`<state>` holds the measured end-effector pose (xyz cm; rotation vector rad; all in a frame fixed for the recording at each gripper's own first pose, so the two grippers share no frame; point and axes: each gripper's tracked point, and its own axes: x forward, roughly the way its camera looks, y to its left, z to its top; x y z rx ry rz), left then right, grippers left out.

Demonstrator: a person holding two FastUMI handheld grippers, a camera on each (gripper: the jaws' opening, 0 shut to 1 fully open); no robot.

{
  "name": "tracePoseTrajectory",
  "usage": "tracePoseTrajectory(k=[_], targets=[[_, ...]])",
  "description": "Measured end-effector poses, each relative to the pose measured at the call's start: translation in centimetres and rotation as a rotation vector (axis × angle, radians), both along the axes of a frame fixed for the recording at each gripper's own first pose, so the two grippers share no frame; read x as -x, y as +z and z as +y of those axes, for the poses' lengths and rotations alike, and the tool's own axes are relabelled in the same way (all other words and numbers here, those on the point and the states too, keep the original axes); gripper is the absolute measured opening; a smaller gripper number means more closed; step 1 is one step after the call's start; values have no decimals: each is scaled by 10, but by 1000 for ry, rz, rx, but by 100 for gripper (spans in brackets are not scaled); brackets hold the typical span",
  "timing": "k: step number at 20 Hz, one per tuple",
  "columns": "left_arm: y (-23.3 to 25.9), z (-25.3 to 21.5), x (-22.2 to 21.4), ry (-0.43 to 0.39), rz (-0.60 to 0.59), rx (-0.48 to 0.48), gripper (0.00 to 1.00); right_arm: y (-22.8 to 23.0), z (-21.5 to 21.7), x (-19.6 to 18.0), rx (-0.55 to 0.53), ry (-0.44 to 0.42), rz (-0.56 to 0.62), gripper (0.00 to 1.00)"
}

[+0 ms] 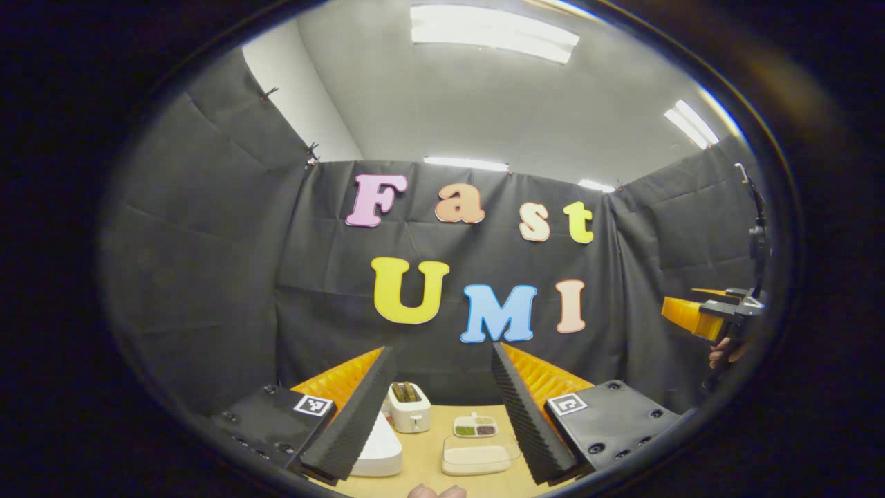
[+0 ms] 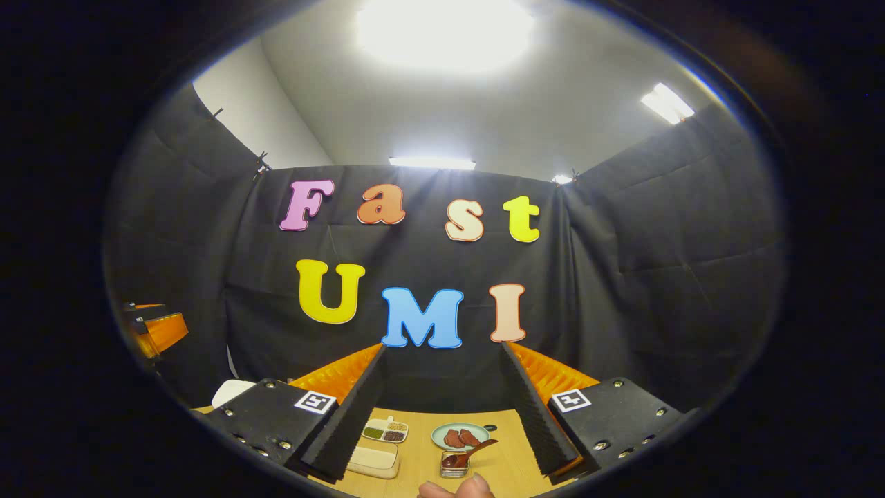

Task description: Close the left gripper, press the button to open the rice cooker; take a wooden spoon from the chopstick holder with the right hand, scoop a spoonful of rice and pour it into the rice cooker, then put the wooden spoon back into the chopstick holder.

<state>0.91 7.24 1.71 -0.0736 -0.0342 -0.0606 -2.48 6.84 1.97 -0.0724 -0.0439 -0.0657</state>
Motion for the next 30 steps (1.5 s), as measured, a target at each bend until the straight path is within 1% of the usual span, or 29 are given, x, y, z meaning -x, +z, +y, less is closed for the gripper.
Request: tracePoseTrajectory(k=[2,4,6,7,10,13,14,15,20,22,24,25,27,28,29,30], targets=[[0,-2,3,-2,-1,5,94,6,-2,0,-17,-11,-8,97],[-2,3,2,10,5,4,94,1,7,2,-36,12,11,97],[-2,3,0,18,6,11,97,3,4,0,-39,10,11,98],[-5,5,0,24,9,8,97,1,5,-1,-40,11,16,98],[-9,9,-1,33,12,-2,94,-2,11,-5,-28,16,23,97],[-15,18,-3,37,20,3,94,-7,17,-9,-13,20,30,97],[-18,22,-5,38,24,2,97,-9,19,-12,-11,19,36,98],[-21,25,-8,38,30,2,96,-13,21,-14,-12,18,45,98],[-52,44,-27,26,77,-1,94,-29,27,-23,-1,-2,88,97],[-69,51,-32,20,98,-14,98,-36,31,-23,10,-10,102,97],[-84,53,-37,10,126,-22,97,-41,33,-24,27,-17,115,97],[-87,53,-38,6,132,-22,94,-44,35,-24,32,-17,123,98],[-91,53,-39,6,135,-25,94,-50,40,-27,33,-4,135,98],[-93,55,-42,13,140,-34,97,-52,43,-30,36,8,137,98],[-96,57,-43,25,144,-43,97,-54,46,-33,45,23,140,98],[-98,61,-46,45,151,-50,94,-55,47,-39,57,37,141,98]])
